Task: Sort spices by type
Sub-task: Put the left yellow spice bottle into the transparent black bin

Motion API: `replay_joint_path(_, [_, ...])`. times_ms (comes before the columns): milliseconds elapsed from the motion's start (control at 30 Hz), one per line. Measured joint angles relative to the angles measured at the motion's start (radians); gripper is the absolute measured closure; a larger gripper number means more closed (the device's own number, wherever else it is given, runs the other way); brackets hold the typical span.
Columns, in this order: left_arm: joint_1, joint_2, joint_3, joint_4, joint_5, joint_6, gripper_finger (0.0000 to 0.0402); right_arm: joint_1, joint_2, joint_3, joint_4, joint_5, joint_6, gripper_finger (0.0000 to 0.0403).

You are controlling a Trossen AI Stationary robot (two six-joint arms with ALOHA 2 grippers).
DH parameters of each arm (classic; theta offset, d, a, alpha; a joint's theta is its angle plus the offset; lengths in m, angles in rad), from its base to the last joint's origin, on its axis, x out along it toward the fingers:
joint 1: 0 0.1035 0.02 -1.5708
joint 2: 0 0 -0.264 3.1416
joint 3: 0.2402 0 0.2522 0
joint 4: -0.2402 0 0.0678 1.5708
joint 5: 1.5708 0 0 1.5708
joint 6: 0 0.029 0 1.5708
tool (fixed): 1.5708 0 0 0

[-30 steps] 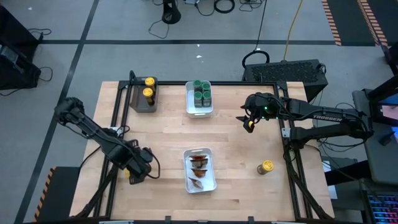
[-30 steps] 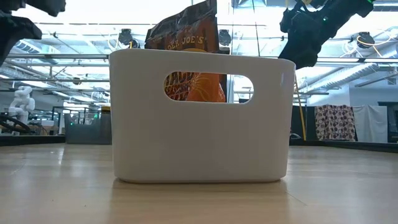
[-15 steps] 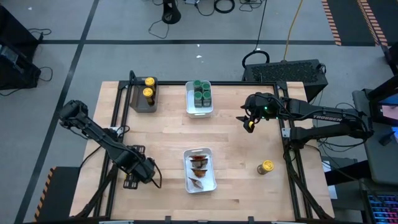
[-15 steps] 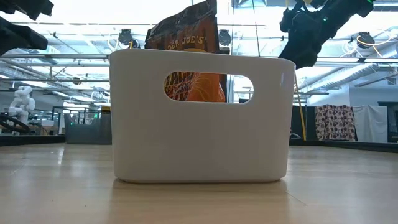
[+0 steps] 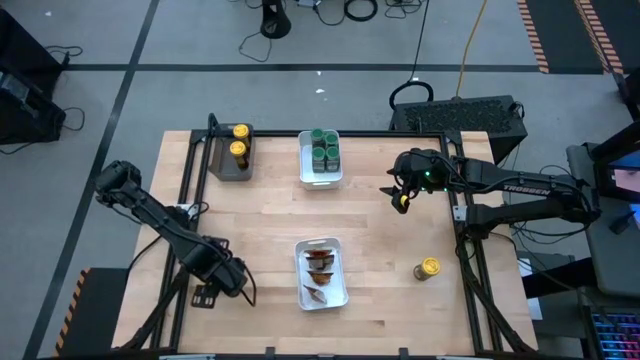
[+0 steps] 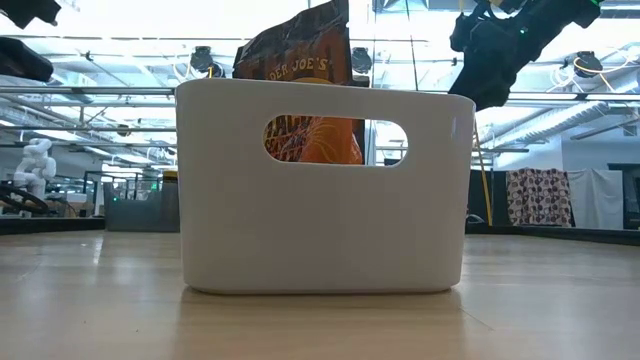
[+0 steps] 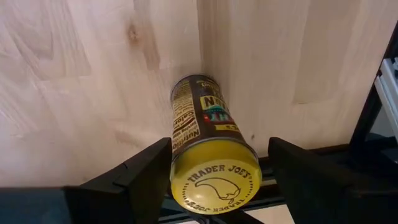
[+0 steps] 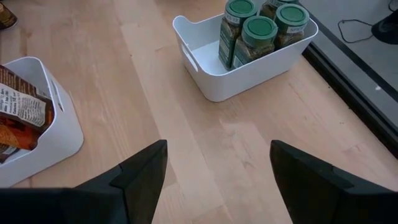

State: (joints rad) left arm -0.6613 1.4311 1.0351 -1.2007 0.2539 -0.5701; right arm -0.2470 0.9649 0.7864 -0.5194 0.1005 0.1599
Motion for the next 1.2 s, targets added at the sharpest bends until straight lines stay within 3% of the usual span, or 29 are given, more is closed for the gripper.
replay_joint_path(1200, [-0.074, 0.0, 0.0, -0.095, -0.018, -0.018, 0.0132, 0.0, 0.0, 0.0, 0.0, 0.0, 0.004, 0.0135])
